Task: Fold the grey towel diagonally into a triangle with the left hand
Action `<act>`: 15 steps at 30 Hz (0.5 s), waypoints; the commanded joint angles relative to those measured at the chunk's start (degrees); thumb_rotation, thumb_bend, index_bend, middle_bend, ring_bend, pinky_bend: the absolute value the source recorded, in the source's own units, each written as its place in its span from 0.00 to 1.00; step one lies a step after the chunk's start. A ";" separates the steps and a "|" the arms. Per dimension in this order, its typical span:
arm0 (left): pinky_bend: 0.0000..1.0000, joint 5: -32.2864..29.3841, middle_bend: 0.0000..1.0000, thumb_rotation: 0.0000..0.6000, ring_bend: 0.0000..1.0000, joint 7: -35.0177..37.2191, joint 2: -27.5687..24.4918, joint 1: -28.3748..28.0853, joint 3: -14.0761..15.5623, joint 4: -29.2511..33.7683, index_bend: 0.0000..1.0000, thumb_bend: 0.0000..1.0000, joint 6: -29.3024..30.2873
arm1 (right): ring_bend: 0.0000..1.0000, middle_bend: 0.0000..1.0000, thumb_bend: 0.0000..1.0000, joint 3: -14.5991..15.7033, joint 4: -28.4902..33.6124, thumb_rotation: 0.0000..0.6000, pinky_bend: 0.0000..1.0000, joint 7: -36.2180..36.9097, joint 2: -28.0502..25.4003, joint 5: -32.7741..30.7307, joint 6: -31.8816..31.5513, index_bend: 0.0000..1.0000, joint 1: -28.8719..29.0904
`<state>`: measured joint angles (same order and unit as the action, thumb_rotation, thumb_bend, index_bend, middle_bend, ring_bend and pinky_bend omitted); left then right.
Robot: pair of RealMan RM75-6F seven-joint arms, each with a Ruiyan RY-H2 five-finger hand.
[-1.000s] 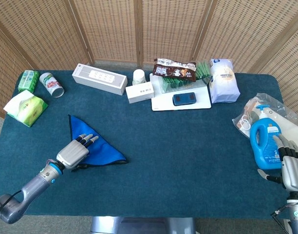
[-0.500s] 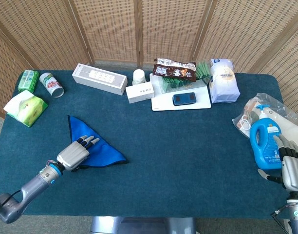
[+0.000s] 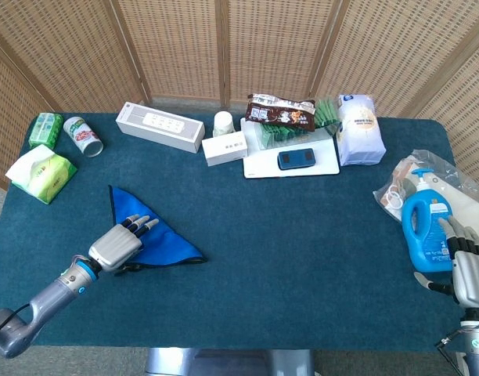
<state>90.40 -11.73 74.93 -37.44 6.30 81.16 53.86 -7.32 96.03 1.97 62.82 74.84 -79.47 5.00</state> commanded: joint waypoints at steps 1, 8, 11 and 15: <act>0.11 1.39 0.00 1.00 0.00 2.22 -1.25 -0.30 0.13 0.56 0.07 0.61 0.70 | 0.00 0.00 0.00 0.00 0.04 1.00 0.00 -0.05 0.00 0.04 0.00 0.00 0.02; 0.07 3.62 0.00 1.00 0.00 3.25 -3.09 -0.61 -0.12 0.25 0.00 0.23 2.58 | 0.00 0.00 0.00 0.13 0.11 1.00 0.00 -0.32 0.08 0.14 0.03 0.00 0.01; 0.05 3.63 0.00 1.00 0.00 1.59 -3.29 -0.37 -0.44 -0.33 0.00 0.11 3.14 | 0.00 0.00 0.00 0.20 0.20 1.00 0.00 -0.52 0.10 0.21 0.03 0.00 0.01; 0.03 2.95 0.00 1.00 0.00 -1.41 -3.31 -0.43 -0.78 -0.33 0.00 0.03 2.32 | 0.00 0.00 0.00 0.34 0.32 1.00 0.00 -0.82 0.20 0.30 0.11 0.00 0.05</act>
<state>93.65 -12.08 71.67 -37.87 5.73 80.89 56.52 -6.99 96.35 1.16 63.02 75.14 -79.36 5.04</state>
